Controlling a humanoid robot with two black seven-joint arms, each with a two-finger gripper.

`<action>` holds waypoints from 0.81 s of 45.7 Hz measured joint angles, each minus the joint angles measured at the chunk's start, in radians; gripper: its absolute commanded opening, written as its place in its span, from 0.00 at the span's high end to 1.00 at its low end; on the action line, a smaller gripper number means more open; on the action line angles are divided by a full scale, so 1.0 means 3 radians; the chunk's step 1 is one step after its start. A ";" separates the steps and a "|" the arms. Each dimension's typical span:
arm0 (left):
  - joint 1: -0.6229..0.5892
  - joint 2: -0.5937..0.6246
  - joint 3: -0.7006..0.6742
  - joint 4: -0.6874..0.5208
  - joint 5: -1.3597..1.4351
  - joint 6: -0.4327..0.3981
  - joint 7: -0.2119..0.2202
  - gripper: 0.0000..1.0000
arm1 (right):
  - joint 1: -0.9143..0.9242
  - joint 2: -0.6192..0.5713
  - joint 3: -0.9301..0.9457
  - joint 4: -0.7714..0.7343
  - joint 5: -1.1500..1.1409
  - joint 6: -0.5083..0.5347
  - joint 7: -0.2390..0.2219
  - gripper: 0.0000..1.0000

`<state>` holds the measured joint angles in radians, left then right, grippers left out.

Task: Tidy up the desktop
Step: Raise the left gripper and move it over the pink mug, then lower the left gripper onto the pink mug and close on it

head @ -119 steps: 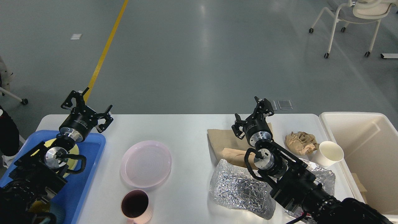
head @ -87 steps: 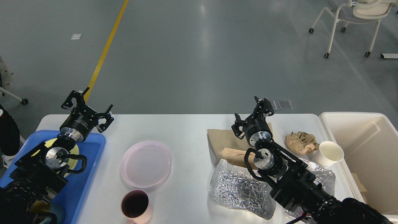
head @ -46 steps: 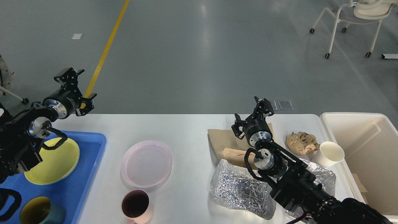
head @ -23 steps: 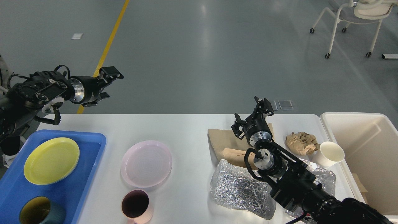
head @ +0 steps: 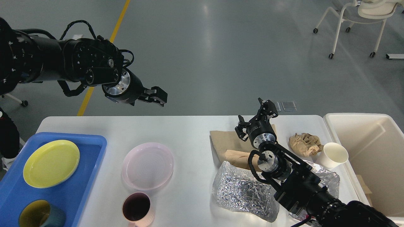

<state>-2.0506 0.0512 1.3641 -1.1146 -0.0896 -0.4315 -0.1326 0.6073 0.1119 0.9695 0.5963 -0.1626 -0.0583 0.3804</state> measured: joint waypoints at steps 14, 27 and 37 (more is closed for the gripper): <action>-0.0264 -0.0145 -0.0126 -0.0068 -0.0005 -0.0470 -0.0007 0.02 | 0.0000 0.0000 0.0000 0.0000 0.0000 0.0000 0.0000 0.00; -0.0250 -0.0152 -0.0104 -0.0292 0.0001 -0.1663 0.0011 0.02 | 0.0000 0.0005 0.0000 0.0000 0.0000 0.0000 0.0000 0.00; -0.0235 -0.0157 -0.0087 -0.0740 0.0005 -0.1760 0.0115 0.03 | 0.0005 0.0000 0.0000 -0.0003 -0.0003 0.0000 0.0000 0.00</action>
<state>-2.1211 0.0040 1.3380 -1.3367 -0.0882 -0.9595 -0.0980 0.6088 0.1119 0.9695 0.5955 -0.1636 -0.0583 0.3804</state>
